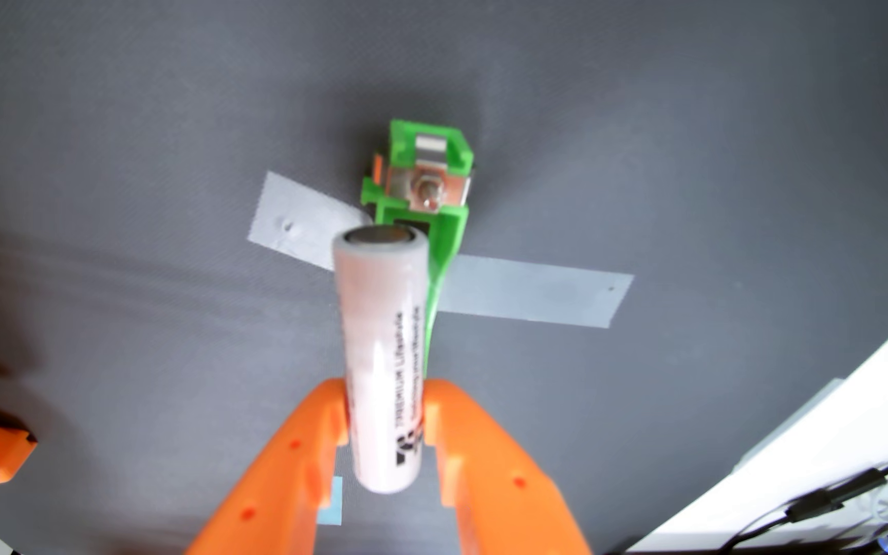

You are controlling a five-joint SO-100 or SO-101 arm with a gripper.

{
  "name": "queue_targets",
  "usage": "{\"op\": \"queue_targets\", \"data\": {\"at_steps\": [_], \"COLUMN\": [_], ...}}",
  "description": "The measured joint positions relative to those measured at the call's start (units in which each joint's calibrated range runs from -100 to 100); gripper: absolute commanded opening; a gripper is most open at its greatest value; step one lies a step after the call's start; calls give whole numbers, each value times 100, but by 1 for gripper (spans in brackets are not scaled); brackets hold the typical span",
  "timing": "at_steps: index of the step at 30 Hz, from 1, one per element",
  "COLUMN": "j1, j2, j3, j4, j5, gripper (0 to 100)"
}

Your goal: Insert Battery

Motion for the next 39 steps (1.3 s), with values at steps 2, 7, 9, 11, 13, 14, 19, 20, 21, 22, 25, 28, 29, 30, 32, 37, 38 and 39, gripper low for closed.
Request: {"op": "queue_targets", "data": {"at_steps": [2,7,9,11,13,14,19,20,21,22,25,28,29,30,32,37,38,39], "j1": [8,107,279,442,451,410,401,401,393,385,385,385,385,385,385,385,385,385], "j2": [0,0,0,0,0,0,0,0,0,0,0,0,0,0,0,0,0,0], "j3": [0,0,0,0,0,0,63,127,190,244,298,307,307,307,307,307,307,307], "j4": [-17,-17,-17,-17,-17,-17,-209,-259,-293,-360,-452,-469,-469,-469,-469,-469,-469,-469], "j5": [0,-87,-143,-163,-163,-163,-169,-169,-169,-169,-169,-169,-169,-169,-169,-169,-169,-169], "gripper": [2,1,1,1,1,1,1,1,1,1,1,1,1,1,1,1,1,1]}}
